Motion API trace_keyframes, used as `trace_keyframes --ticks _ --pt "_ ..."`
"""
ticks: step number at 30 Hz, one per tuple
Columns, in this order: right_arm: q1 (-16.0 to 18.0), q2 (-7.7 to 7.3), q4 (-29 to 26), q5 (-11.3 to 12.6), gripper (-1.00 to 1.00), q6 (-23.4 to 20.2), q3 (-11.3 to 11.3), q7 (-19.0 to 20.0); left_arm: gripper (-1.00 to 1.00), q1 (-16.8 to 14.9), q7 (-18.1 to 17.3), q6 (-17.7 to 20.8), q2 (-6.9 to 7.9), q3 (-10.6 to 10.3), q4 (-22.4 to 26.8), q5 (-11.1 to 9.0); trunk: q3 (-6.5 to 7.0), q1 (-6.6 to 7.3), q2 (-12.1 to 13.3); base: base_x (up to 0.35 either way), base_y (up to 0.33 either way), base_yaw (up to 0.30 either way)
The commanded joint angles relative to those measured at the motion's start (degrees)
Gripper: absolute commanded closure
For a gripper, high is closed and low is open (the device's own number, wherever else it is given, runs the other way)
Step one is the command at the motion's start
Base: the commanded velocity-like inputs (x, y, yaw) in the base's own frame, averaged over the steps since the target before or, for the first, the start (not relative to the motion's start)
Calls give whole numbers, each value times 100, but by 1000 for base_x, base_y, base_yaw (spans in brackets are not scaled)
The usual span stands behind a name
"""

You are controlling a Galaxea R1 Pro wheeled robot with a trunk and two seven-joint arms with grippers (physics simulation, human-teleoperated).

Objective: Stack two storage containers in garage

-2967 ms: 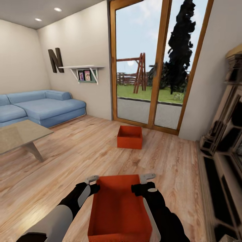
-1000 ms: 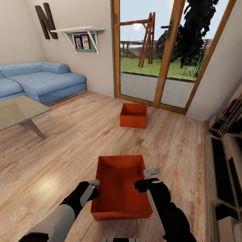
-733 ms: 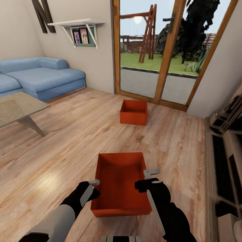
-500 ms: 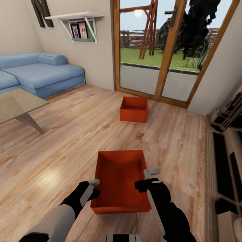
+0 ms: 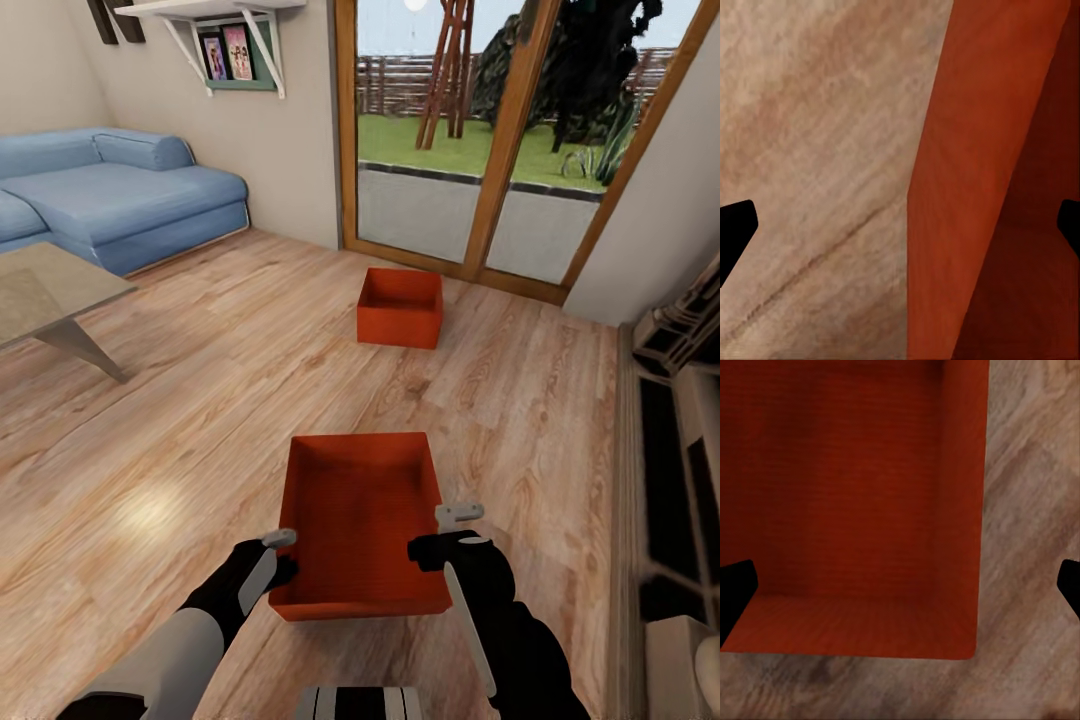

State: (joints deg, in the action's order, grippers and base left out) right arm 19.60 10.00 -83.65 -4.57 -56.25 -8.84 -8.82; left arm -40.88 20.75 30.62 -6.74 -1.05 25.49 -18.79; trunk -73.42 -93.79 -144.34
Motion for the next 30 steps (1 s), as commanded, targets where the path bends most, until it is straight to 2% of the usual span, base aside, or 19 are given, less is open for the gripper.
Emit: trace_keyframes --ticks 1,5,22,23,25,30 --pt "0 0 -1 0 -100 0 3 0 -100 0 -68 -34 2 0 0 -1 0 0 0 0 0 0" --pt "0 0 2 0 -100 -6 11 2 -100 1 -242 -142 5 -7 0 1 0 0 0 0 0 0" --pt "34 0 93 0 -100 -2 36 -2 -100 -1 -265 -162 6 -9 -9 5 0 0 0 0 0 0" --pt "119 0 219 7 -100 7 57 -9 -100 0 -265 -162 6 -9 -9 7 0 0 0 0 0 0" --pt "201 -108 345 14 -100 16 135 -4 -100 0 -265 -162 6 -9 -9 7 0 0 0 0 0 0" --pt "452 -248 630 30 -100 38 599 49 -100 0 -265 -162 8 -9 -8 6 0 0 0 0 0 0"
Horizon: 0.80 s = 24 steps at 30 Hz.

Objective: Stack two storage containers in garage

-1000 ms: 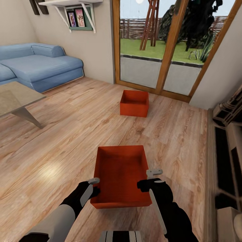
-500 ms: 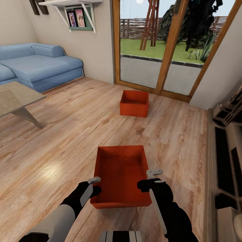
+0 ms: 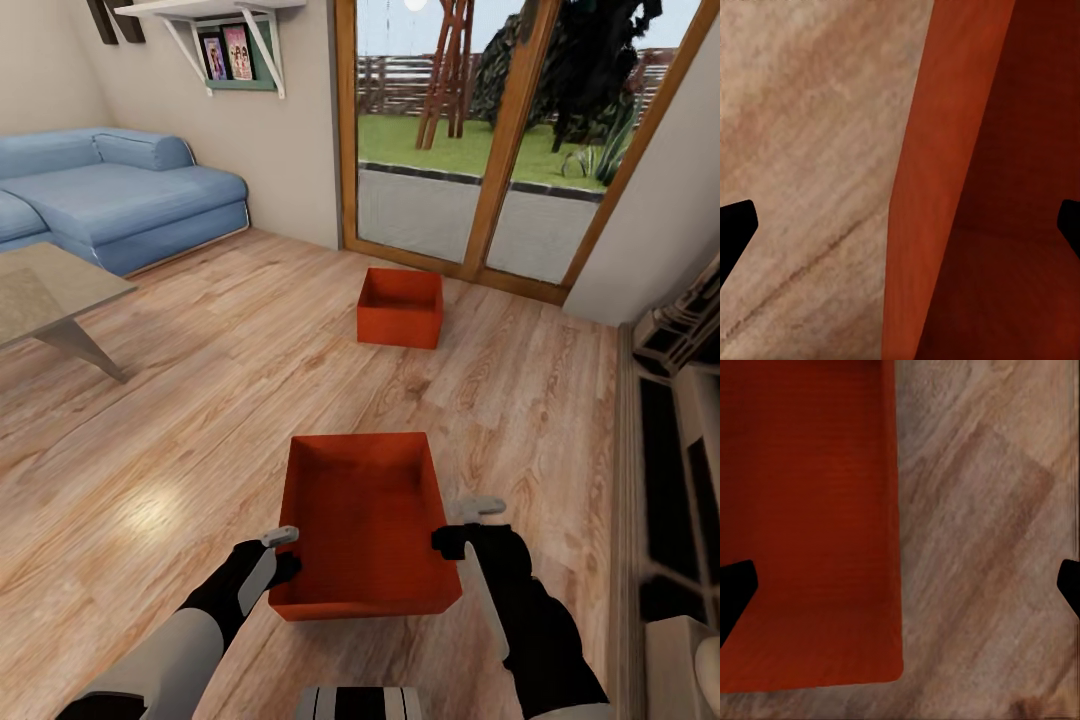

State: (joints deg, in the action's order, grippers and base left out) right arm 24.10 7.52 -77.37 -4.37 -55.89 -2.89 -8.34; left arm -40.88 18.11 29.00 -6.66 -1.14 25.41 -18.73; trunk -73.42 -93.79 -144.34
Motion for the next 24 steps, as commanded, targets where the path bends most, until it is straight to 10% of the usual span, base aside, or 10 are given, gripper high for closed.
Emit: trace_keyframes --ticks 1,9,24 --pt "36 -6 47 11 -100 2 43 7 -100 0 0 0 1 0 0 0 0 0 0 0 0 0" --pt "694 -339 1477 105 -100 311 207 125 -100 1 0 0 6 0 8 0 0 0 0 0 0 0" --pt "767 -328 2046 161 -100 359 208 176 -100 1 0 2 1 0 8 -4 0 0 0 0 0 0"
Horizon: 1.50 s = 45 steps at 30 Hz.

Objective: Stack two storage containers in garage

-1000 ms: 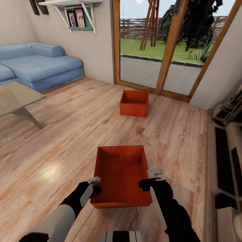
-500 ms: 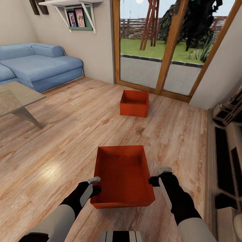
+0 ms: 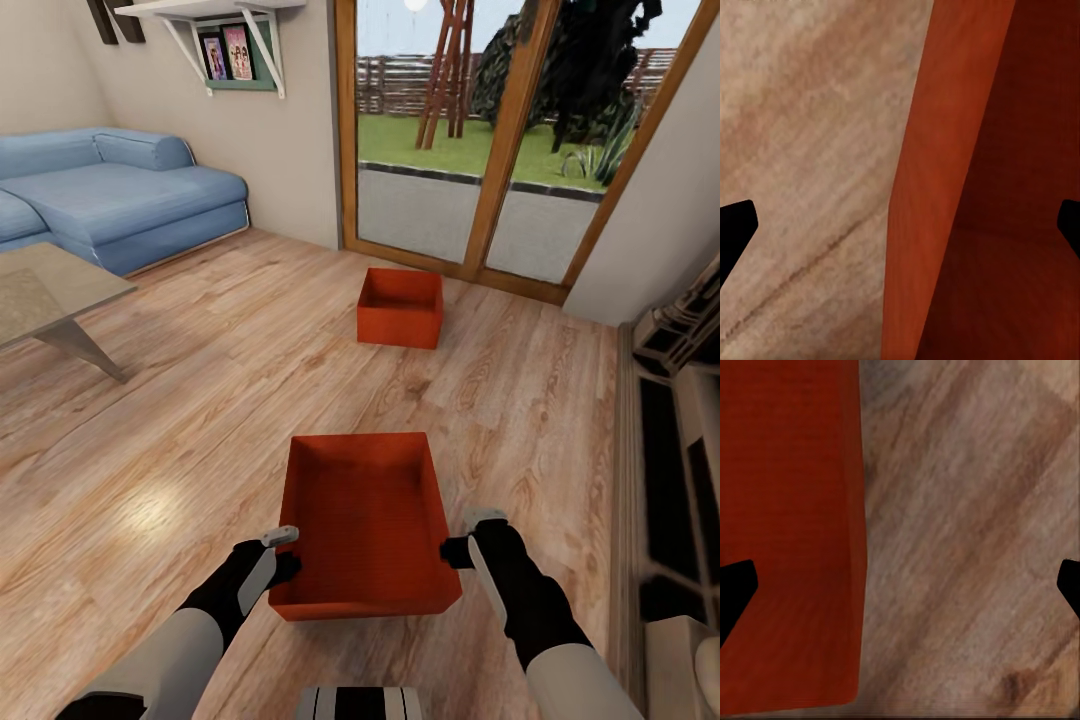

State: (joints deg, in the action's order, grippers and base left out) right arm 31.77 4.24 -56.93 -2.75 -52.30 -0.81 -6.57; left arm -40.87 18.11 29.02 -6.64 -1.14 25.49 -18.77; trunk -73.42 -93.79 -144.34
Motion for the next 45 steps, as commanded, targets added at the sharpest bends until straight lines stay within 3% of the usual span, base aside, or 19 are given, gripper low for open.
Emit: trace_keyframes --ticks 1,13,19,28,38,45 --pt "1 3 13 0 -100 0 -1 0 -100 0 0 0 -1 0 0 1 0 0 0 0 0 0" --pt "136 124 364 2 -100 38 -7 12 -100 0 0 7 -4 0 0 0 0 0 0 0 0 0" --pt "209 221 506 10 -100 483 -7 38 -100 0 0 7 -10 0 -8 -2 0 0 0 0 0 0" --pt "329 233 786 11 -100 586 -7 46 -100 -2 0 7 -12 0 -8 -3 0 0 0 0 0 0" --pt "616 227 1321 10 -100 597 -7 51 -100 0 0 7 -12 0 -9 -4 -222 -26 -13 0 0 0" --pt "645 227 1360 11 -100 598 -7 51 -100 0 0 7 -12 0 -1 -1 -222 -26 -13 0 0 0"
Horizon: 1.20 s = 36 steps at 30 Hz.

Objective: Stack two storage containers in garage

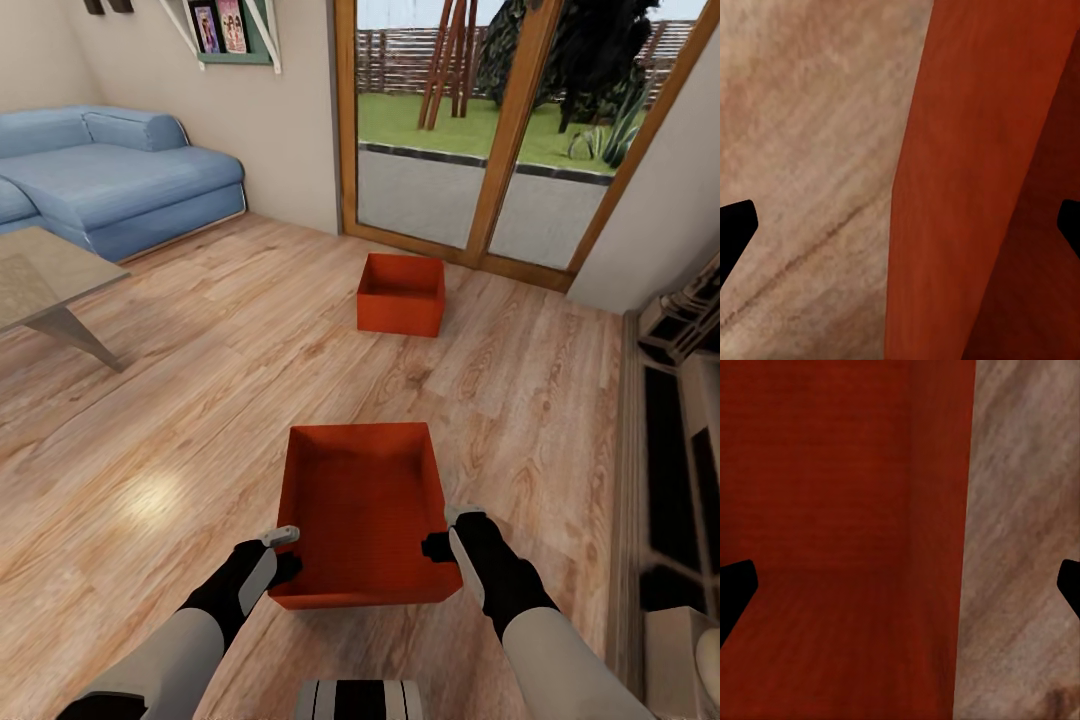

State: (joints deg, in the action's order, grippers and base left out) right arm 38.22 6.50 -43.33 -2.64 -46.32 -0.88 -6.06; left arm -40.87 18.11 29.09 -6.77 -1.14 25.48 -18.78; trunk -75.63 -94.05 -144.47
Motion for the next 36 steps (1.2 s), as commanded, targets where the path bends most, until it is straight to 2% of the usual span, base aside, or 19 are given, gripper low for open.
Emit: trace_keyframes --ticks 1,7,12,16,32,36 --pt "0 0 2 0 -100 2 0 0 -100 -2 0 0 0 0 0 1 0 0 0 0 0 0" --pt "88 -20 261 -2 -100 256 0 0 -100 -1 0 0 0 0 1 -1 0 0 0 0 0 0" --pt "417 -33 975 -1 -100 584 0 0 -100 0 0 0 0 0 1 0 0 0 0 0 0 0" --pt "570 -34 1209 0 -100 821 0 0 -100 0 0 0 0 0 1 -1 0 0 0 0 0 0" --pt "625 -40 1332 -8 -100 878 0 0 -100 0 0 0 8 0 1 0 0 0 0 0 0 0" --pt "625 -41 1338 -9 -100 875 0 0 -100 -2 0 0 4 6 4 -2 -89 -10 -5 0 0 0"
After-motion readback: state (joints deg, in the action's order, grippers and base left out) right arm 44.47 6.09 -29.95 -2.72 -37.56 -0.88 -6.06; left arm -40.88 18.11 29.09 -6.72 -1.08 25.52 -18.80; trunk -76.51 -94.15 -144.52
